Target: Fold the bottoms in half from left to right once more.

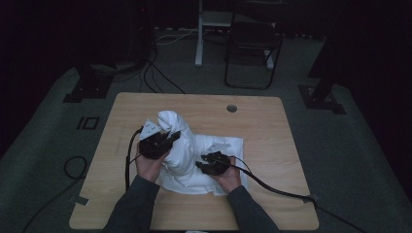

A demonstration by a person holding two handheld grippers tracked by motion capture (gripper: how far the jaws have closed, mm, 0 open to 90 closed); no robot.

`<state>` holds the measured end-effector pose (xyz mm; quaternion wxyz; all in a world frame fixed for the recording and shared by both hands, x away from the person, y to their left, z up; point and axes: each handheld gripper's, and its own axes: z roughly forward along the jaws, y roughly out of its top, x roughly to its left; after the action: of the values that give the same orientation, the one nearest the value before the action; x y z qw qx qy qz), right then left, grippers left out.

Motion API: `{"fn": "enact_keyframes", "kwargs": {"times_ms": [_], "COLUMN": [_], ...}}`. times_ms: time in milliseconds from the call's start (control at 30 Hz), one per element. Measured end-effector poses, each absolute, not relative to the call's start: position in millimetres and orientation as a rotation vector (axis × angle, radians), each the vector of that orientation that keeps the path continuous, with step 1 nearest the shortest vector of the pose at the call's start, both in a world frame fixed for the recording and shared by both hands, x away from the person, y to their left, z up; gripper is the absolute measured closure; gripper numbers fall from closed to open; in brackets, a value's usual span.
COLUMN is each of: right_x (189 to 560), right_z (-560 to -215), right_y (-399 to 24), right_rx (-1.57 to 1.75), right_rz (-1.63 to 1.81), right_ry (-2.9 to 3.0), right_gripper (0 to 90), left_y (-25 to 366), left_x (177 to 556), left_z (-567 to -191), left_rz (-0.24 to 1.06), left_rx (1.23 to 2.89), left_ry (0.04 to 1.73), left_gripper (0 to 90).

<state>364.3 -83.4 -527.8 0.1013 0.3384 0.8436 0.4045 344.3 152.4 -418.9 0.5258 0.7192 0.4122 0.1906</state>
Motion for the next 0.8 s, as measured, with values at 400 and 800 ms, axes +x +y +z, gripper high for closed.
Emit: {"fn": "enact_keyframes", "kwargs": {"times_ms": [400,800], "right_x": [359.0,367.0], "right_z": [-528.5,-525.7], "right_y": [-136.8,-100.5], "right_rx": [1.112,0.946], "right_rz": [1.045,1.294], "right_ry": [2.426,2.553], "right_gripper": [53.4,50.4], "left_y": [144.4,119.8], "left_x": [341.0,340.7], "left_z": [-417.0,-425.2], "left_rz": [0.454,0.424], "left_rx": [1.734,1.808], "left_ry": [0.962,0.921], "left_gripper": [82.3,82.2]}}
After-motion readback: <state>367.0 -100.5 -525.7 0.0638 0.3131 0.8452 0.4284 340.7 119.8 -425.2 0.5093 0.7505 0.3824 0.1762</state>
